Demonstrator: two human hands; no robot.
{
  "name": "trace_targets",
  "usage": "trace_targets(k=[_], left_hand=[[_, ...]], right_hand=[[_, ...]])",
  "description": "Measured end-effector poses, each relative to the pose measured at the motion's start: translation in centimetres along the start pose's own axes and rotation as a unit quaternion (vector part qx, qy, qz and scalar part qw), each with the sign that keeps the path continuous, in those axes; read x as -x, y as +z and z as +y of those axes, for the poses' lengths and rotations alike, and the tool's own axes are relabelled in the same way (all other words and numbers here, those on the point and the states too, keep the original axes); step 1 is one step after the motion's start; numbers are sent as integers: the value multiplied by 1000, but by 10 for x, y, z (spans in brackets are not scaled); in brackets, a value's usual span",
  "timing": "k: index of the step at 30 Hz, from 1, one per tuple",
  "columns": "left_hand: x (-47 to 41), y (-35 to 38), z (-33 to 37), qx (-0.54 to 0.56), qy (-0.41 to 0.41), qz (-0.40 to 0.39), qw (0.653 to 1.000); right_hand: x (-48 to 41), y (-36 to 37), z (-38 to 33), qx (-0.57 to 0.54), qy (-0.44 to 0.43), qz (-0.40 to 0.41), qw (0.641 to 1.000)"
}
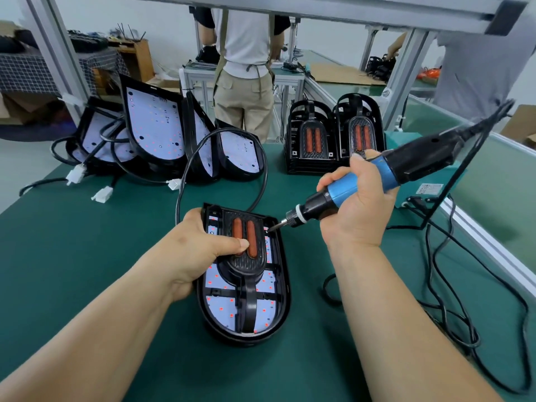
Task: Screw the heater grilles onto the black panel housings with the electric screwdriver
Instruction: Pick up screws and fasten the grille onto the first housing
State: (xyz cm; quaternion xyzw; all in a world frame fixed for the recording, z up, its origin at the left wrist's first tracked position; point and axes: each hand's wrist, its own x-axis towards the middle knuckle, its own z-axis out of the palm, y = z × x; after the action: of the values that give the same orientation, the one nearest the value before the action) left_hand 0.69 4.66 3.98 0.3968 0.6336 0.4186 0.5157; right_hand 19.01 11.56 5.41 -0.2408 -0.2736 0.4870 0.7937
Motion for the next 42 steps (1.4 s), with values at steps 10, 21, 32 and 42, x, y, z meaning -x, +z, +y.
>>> trace_targets(k=[10,21,32,42], left_hand=[[15,-9,39,-430,183,184,865],[-69,131,56,-528,235,-68,813],[-96,148,39,-558,187,-52,807],[-74,112,62,-73,52,-190,978]], right_hand=[[-48,-50,-51,-201,24,197,959],[-58,-67,-60,-285,70,264,919],[-58,-68,-56,-277,79,268,919],[-60,-70,-57,-282,71,256,922]])
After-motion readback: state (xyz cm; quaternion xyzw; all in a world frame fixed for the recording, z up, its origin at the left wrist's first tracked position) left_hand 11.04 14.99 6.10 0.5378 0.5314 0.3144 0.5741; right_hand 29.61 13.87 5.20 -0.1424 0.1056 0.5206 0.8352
